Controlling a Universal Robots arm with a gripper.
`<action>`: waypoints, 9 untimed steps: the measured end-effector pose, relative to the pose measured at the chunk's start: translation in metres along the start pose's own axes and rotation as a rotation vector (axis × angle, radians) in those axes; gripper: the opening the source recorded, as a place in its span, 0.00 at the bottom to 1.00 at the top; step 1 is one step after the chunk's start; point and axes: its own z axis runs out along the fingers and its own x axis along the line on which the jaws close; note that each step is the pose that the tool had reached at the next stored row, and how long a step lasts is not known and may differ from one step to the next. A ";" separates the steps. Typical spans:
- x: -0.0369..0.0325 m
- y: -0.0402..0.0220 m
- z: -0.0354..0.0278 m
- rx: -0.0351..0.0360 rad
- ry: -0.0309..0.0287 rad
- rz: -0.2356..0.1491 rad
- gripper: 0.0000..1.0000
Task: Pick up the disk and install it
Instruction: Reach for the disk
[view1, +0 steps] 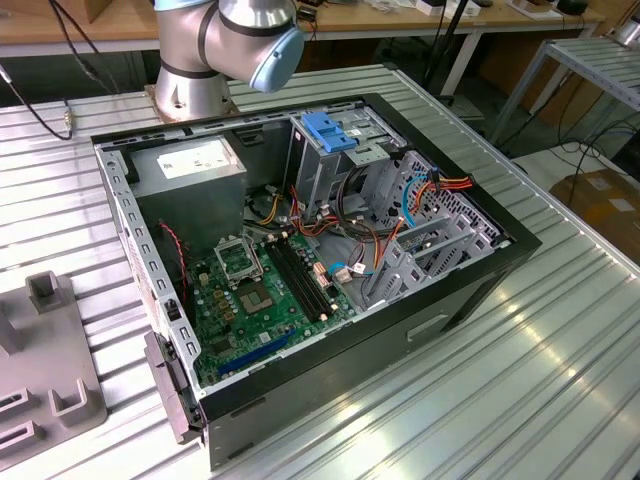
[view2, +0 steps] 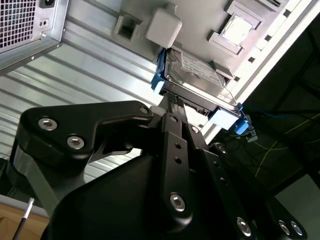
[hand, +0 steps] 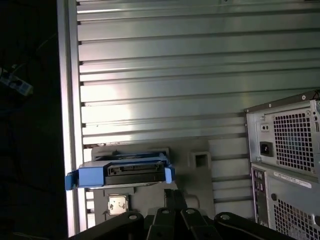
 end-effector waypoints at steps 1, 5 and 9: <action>0.0135 -0.0005 0.0000 0.0001 0.0002 0.000 0.10; 0.0608 -0.0020 0.0001 0.0000 0.0000 0.000 0.10; 0.0770 -0.0030 -0.0001 0.0001 0.0001 0.000 0.10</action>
